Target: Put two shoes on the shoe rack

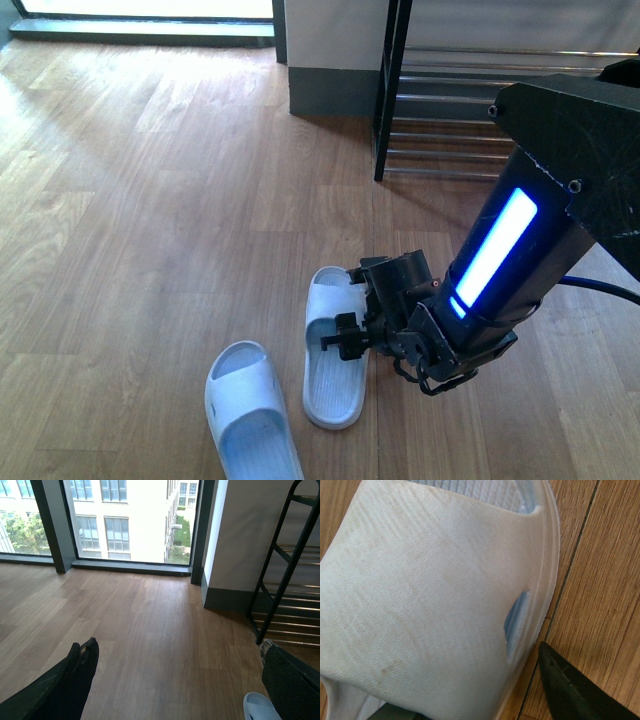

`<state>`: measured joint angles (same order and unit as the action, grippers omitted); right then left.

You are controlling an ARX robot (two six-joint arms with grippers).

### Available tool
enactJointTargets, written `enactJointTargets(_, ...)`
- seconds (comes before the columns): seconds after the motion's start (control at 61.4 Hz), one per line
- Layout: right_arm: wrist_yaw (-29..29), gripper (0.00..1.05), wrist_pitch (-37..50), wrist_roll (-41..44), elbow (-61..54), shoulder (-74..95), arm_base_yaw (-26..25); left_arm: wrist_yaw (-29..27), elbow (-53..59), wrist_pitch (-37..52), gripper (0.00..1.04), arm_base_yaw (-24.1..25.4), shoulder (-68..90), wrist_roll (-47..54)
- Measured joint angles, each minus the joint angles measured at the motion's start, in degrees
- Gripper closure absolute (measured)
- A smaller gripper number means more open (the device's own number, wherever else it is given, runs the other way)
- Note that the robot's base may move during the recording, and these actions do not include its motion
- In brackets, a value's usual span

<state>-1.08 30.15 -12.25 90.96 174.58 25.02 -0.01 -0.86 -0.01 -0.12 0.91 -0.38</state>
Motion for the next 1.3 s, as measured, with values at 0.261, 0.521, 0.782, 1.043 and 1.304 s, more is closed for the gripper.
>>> enactJointTargets(0.261,0.04,0.92,0.98,0.0,0.2,0.33,-0.5,0.0,0.0,0.0,0.09,0.0,0.0,0.0)
enactJointTargets(0.521,0.26,1.03,8.17,0.28,-10.62,-5.4,-2.12,0.0,0.0,0.0,0.09,0.0,0.0,0.0)
enactJointTargets(0.782,0.22,1.03,21.07,4.52,-37.31,-29.35,-7.58,0.0,0.0,0.0,0.09,0.0,0.0,0.0)
enactJointTargets(1.043,-2.73,1.03,19.96,7.67,-55.84,-53.7,-15.67,0.0,0.0,0.0,0.09,0.0,0.0,0.0)
enactJointTargets(1.304,-8.79,1.03,8.2,9.16,-68.89,-84.0,-25.27,0.0,0.0,0.0,0.09,0.0,0.0,0.0)
